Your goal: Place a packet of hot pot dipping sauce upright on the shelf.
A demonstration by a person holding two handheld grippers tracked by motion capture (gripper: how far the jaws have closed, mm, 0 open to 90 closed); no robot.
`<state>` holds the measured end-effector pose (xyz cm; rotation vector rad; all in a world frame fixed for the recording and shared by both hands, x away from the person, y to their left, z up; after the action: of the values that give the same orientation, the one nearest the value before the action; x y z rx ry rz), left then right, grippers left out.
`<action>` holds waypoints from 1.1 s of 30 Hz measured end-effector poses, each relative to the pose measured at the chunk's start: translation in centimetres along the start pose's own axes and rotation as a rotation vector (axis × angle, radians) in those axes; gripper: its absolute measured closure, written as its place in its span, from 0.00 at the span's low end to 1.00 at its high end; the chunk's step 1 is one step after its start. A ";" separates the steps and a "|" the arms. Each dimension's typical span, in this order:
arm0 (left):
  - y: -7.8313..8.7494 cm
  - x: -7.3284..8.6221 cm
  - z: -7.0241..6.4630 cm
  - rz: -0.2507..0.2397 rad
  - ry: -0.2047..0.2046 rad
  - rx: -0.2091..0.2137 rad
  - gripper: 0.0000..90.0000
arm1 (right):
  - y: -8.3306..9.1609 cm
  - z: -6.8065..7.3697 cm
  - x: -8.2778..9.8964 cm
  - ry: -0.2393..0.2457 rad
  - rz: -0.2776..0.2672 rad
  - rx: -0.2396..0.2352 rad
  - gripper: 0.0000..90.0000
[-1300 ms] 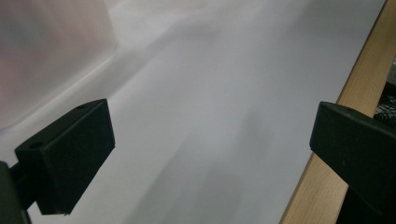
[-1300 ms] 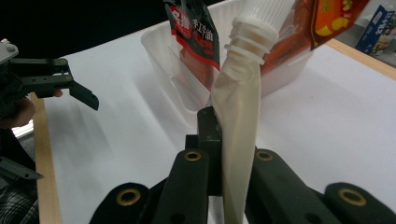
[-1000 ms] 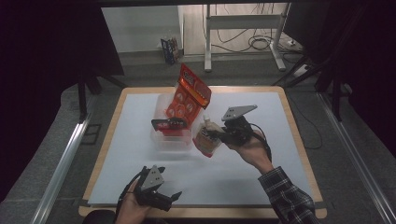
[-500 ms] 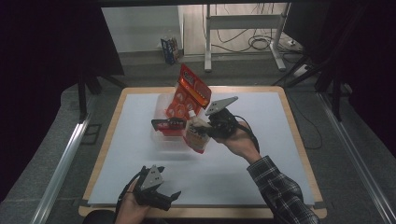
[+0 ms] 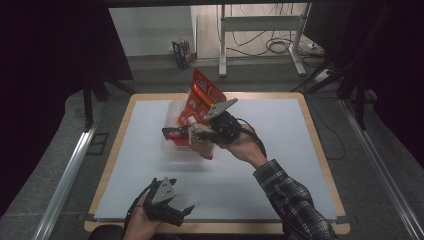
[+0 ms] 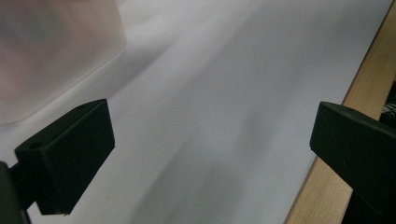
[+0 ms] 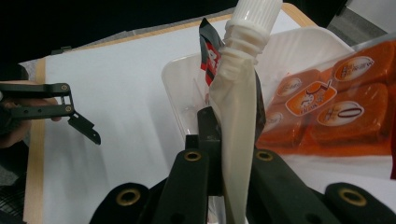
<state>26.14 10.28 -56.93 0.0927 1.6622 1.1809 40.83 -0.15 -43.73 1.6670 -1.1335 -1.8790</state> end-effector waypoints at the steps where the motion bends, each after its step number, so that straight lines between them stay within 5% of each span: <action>1: 0.0 0.0 0.0 -0.001 0.000 0.000 0.00 | -0.1 0.0 -0.1 0.004 0.001 -0.001 0.98; 21: 0.1 0.0 0.1 -0.004 0.000 -0.003 0.00 | -2.5 0.8 -2.8 0.030 -0.001 -0.027 0.98; 33: 0.3 0.0 0.3 -0.005 0.000 -0.009 0.00 | -5.4 1.9 -3.9 0.044 0.022 -0.062 0.98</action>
<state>26.19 10.62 -56.75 0.0825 1.6562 1.1841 41.10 6.56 -45.41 1.6478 -1.0610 -1.8359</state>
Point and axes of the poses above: each handheld gripper's, and its own axes: y roughly backward along the jaws, x roughly out of its underside, z roughly to its left, the point moved 8 cm from there along -y, roughly forward along the jaws, and after that the axes turned 9 degrees about z, right-handed, at the moved point
